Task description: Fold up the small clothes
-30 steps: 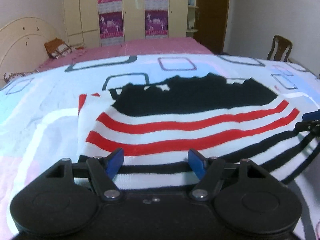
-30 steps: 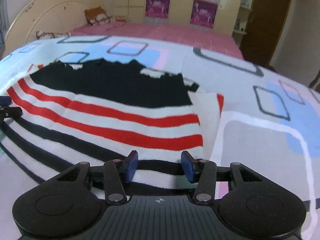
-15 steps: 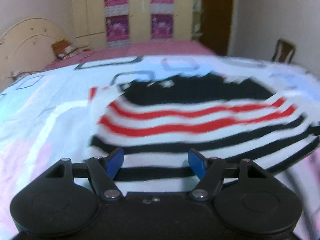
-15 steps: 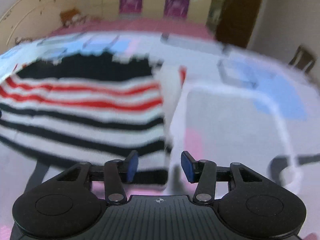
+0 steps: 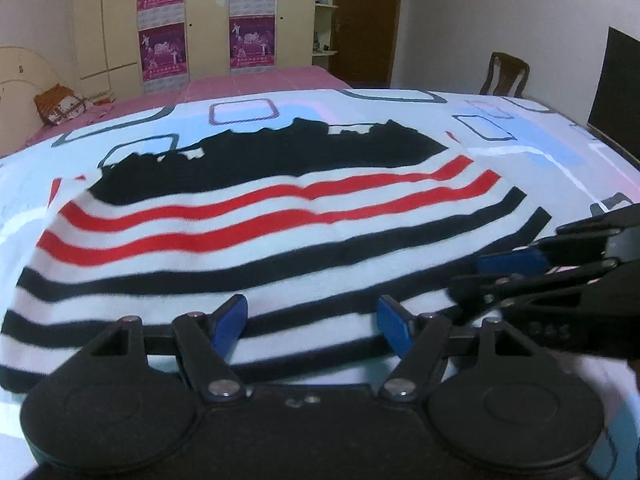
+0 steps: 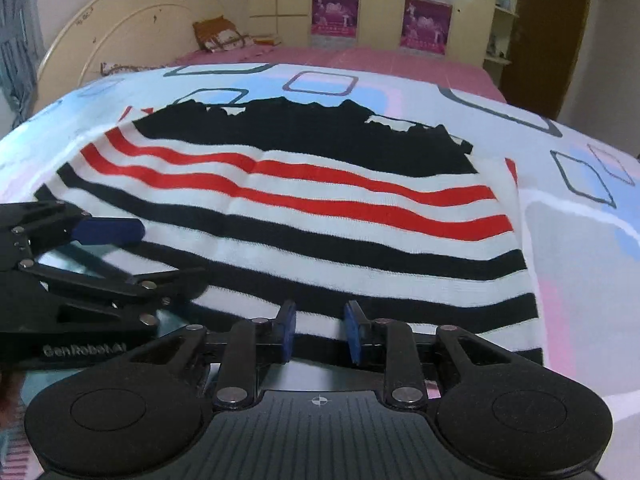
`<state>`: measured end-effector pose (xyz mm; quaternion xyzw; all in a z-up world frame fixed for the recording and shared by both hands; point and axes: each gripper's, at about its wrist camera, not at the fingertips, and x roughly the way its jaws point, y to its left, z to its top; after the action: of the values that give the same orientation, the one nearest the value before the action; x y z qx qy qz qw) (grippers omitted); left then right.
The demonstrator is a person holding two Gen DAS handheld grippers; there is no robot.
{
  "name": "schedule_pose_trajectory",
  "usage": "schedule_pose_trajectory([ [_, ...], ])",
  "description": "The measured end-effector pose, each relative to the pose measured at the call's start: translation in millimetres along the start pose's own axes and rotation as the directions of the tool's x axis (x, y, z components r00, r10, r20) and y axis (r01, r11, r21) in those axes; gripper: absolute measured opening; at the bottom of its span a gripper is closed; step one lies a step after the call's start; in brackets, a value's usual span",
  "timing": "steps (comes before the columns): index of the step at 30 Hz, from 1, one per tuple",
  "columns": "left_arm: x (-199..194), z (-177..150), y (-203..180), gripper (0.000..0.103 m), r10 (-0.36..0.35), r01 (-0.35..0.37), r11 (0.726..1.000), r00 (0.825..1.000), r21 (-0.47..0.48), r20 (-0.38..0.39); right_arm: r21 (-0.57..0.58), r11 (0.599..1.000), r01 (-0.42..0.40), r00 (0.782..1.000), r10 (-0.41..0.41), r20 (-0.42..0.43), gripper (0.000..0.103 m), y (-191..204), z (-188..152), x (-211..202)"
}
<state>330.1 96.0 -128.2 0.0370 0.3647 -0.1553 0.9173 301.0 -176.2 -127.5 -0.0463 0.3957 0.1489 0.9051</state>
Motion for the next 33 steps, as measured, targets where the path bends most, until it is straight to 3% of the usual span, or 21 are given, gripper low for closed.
schedule_pose_trajectory([
  [9, -19.6, -11.2, 49.0, 0.072, 0.073, -0.073, 0.994, 0.997, -0.077, -0.001, -0.025, 1.000, 0.005, 0.999, -0.006, -0.036, 0.027, -25.5, -18.3, -14.3],
  [14, -39.8, -14.6, 76.9, 0.070, 0.134, -0.130, 0.983, 0.991, -0.131, 0.022, 0.089, 0.991, 0.099, 0.993, -0.105, 0.063, 0.028, -55.0, -11.5, -39.4],
  [18, -43.5, -23.4, 99.0, 0.070, 0.168, -0.163, 0.971, 0.986, -0.174, 0.011, 0.116, 0.982, 0.150, 0.988, -0.145, -0.047, 0.027, -79.9, -17.7, -26.5],
  [19, -43.0, -25.1, 102.3, 0.070, 0.173, -0.170, 0.970, 0.985, -0.171, 0.002, 0.102, 0.984, 0.148, 0.988, -0.142, -0.068, 0.022, -80.1, -23.0, -23.3],
  [22, -41.5, -25.3, 105.9, 0.070, 0.164, -0.162, 0.971, 0.986, -0.173, -0.004, 0.054, 0.984, 0.168, 0.984, -0.165, -0.063, 0.021, -71.9, -28.8, -25.6],
  [26, -42.9, -22.9, 106.8, 0.070, 0.166, -0.164, 0.968, 0.986, -0.192, -0.004, 0.072, 0.984, 0.161, 0.985, -0.155, -0.079, 0.021, -75.9, -27.6, -28.4],
  [30, -43.3, -24.5, 102.7, 0.070, 0.180, -0.179, 0.969, 0.984, -0.168, -0.010, 0.063, 0.982, 0.177, 0.983, -0.179, 0.032, 0.022, -68.3, -14.8, -45.4],
  [33, -41.2, -25.7, 103.6, 0.070, 0.181, -0.181, 0.969, 0.983, -0.170, -0.016, 0.055, 0.986, 0.155, 0.988, -0.155, 0.004, 0.022, -64.5, -14.8, -36.5],
])
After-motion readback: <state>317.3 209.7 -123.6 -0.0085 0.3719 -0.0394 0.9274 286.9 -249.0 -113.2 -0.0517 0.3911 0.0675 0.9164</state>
